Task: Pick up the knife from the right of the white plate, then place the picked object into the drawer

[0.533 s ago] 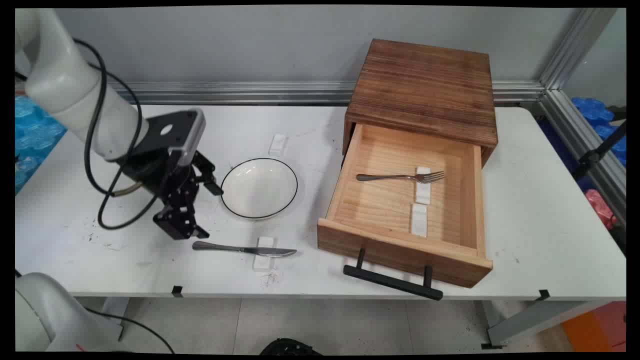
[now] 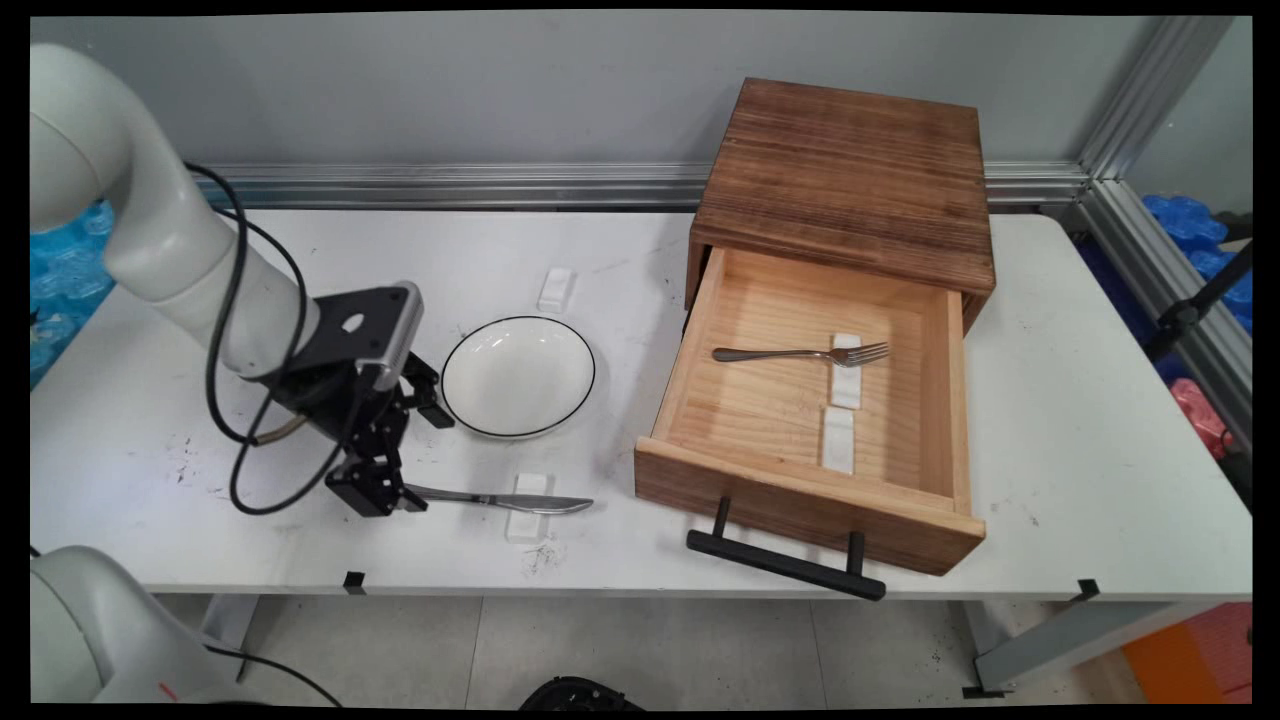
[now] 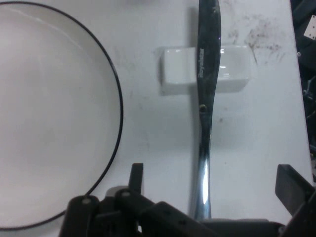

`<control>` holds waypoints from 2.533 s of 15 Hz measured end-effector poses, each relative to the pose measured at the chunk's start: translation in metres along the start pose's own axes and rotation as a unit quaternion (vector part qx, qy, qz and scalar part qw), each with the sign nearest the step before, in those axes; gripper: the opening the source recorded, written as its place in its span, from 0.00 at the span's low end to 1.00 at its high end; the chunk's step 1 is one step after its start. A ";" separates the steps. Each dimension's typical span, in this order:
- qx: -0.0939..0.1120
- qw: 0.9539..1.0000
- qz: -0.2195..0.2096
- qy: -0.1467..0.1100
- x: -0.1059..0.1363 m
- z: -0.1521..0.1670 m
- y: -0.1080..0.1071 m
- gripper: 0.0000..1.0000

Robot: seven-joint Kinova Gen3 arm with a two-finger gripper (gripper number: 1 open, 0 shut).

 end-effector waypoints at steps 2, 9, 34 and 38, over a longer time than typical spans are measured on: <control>-0.001 1.000 0.001 0.003 0.000 0.012 -0.001 1.00; -0.004 1.000 0.009 0.010 0.000 0.040 -0.003 1.00; -0.028 0.999 0.040 0.004 -0.004 0.009 -0.015 0.00; -0.023 0.999 0.036 -0.002 -0.005 -0.039 -0.016 0.00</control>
